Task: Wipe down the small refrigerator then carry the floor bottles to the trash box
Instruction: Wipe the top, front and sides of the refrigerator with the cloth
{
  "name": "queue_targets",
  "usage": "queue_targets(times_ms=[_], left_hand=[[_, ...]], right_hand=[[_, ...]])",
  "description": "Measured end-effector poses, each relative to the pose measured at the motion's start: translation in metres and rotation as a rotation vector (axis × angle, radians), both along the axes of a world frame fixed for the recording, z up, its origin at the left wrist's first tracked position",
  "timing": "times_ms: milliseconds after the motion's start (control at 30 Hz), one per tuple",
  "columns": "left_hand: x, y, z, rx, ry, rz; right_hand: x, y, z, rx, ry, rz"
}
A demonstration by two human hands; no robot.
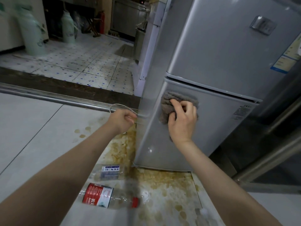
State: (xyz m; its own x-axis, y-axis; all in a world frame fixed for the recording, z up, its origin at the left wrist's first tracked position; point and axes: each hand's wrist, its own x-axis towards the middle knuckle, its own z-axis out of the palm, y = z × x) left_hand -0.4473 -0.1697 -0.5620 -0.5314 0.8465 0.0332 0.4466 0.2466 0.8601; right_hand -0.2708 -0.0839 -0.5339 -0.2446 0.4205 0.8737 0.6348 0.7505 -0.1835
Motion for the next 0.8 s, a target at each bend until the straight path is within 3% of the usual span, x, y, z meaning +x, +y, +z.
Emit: queue_targets(times_ms=[167,300,567,633,800], left_hand=[[-0.005,-0.001,-0.017,-0.036,0.002,0.038],[-0.007,-0.001,-0.023,-0.011,-0.103,0.074],[-0.008,-0.003,-0.020,0.013,-0.176,0.099],[-0.007,-0.003,-0.017,0.027,-0.185,0.087],[-0.001,0.001,-0.009,0.083,-0.217,0.032]], right_hand=[[0.003,-0.003,-0.044,-0.012,-0.140,0.039],[0.000,-0.008,-0.079,-0.103,-0.172,0.045],[0.016,-0.013,-0.109,-0.239,-0.373,0.067],[0.019,-0.013,-0.108,-0.261,-0.337,0.063],[0.030,-0.008,-0.076,-0.324,0.009,-0.020]])
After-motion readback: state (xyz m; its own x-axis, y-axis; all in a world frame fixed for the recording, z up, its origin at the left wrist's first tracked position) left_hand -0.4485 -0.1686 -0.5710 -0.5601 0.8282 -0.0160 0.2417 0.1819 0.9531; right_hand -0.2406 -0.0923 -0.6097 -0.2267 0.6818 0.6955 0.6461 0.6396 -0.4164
